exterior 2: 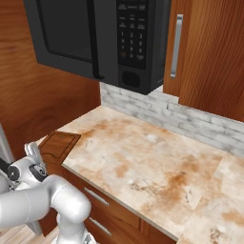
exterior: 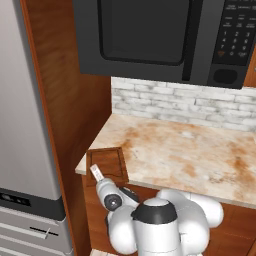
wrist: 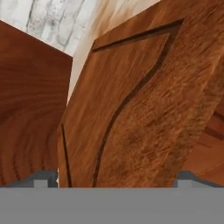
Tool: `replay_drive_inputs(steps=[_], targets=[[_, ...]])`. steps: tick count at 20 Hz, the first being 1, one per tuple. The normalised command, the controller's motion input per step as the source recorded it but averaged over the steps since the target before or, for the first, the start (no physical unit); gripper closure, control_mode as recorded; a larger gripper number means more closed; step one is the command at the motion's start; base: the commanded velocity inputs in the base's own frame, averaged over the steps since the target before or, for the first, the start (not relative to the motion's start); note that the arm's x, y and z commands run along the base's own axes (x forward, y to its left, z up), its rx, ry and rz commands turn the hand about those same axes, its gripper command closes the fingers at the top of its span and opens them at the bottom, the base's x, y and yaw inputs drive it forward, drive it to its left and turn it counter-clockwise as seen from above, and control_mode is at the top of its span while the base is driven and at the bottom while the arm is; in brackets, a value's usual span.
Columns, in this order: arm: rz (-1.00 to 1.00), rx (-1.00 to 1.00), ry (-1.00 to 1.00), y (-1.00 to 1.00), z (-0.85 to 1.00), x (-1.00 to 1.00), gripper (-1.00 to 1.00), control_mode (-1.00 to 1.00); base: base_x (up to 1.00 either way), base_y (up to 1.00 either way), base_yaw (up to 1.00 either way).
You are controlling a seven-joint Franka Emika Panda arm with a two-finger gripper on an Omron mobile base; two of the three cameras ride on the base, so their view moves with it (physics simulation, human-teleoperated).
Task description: Move the cutting board and knife to the sink. Then move spray from the cabinet to the counter.
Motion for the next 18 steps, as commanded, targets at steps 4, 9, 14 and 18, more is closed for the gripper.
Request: replay_drive_inputs(steps=[4, 9, 14, 18], targets=[[-0.03, 0.10, 0.00, 0.00, -0.18, 0.18, -1.00, -1.00, 0.00, 0.00, 0.00], [-0.03, 0.11, 0.00, 0.00, -0.21, 0.25, 1.00, -1.00, 0.00, 0.00, 0.00], [-0.03, 0.11, 0.00, 0.00, -0.14, 0.16, 1.00, -1.00, 0.00, 0.00, 0.00], [-0.01, 0.12, 0.00, 0.00, 0.00, 0.00, 1.00, -1.00, 0.00, 0.00, 0.00]])
